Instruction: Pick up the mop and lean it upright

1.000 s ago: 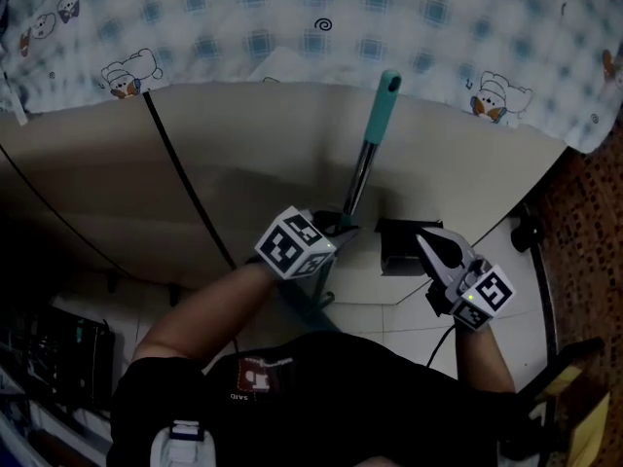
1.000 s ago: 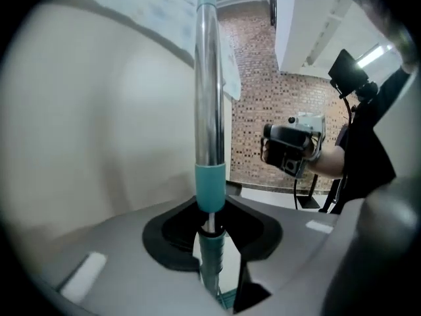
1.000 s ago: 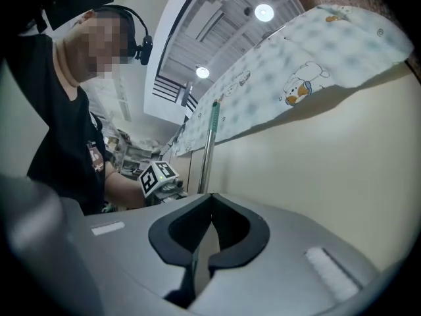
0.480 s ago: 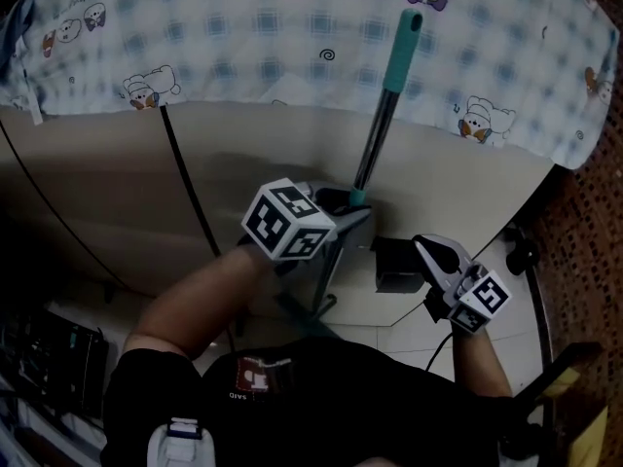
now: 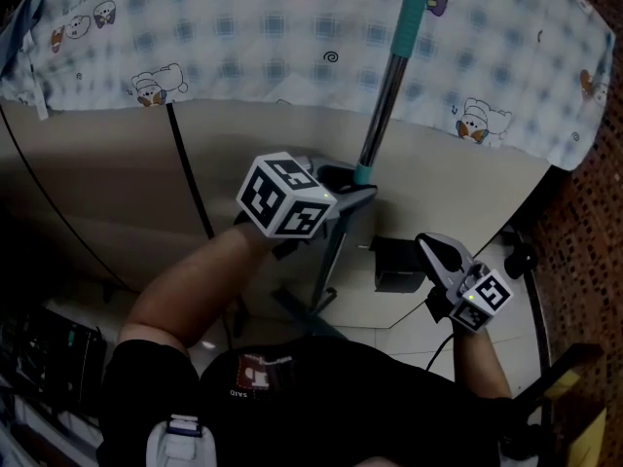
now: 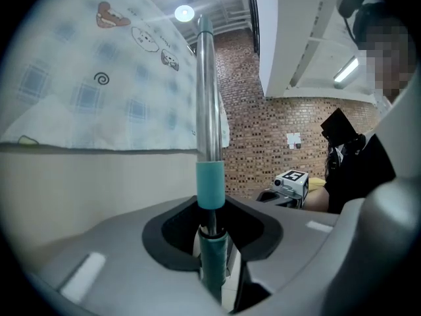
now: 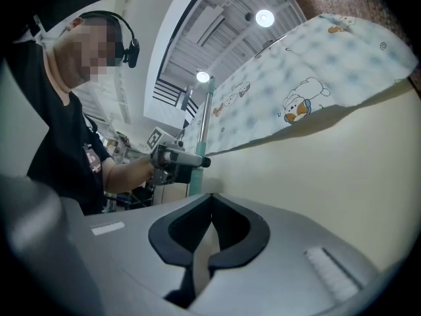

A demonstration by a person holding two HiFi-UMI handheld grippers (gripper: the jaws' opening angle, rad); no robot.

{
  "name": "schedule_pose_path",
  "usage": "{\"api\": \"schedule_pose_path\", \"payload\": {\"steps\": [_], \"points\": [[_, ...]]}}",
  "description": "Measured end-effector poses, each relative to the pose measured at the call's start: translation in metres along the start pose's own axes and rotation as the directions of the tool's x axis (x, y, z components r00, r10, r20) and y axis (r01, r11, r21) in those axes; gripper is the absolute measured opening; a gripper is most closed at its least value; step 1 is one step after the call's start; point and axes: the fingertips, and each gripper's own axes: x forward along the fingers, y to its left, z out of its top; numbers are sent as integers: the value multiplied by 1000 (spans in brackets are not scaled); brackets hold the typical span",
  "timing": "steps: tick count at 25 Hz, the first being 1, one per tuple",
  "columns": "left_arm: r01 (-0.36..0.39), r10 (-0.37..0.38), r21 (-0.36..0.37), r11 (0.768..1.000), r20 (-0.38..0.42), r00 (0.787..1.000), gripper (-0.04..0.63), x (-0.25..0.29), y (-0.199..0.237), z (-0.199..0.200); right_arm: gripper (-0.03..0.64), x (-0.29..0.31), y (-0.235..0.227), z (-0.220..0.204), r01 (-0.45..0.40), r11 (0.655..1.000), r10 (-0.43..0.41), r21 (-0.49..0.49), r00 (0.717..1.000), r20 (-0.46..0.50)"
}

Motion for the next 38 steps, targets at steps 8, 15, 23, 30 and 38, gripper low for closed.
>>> {"api": "schedule_pose_path", "payload": {"steps": [8, 15, 23, 30, 38], "points": [[12, -12, 8, 1000, 31, 999, 106, -3, -3, 15, 15, -6, 0, 1, 11, 1000, -11, 2, 1000, 7], [17, -17, -2, 1000, 39, 999, 106, -3, -4, 19, 15, 2, 5, -3, -5, 1000, 5, 10, 1000, -6], [31, -31, -5, 1000, 24, 999, 106, 1, -9, 15, 110, 36, 22, -21, -79, 996, 83, 48, 992, -92], [42, -42, 4, 999, -7, 999, 107, 5, -14, 3, 130, 52, 16, 62, -105, 994, 105, 32, 995, 2], [60, -59, 10, 998, -52, 997, 107, 12, -26, -20, 183, 75, 19, 186, -178, 984, 177, 1, 982, 62]]}}
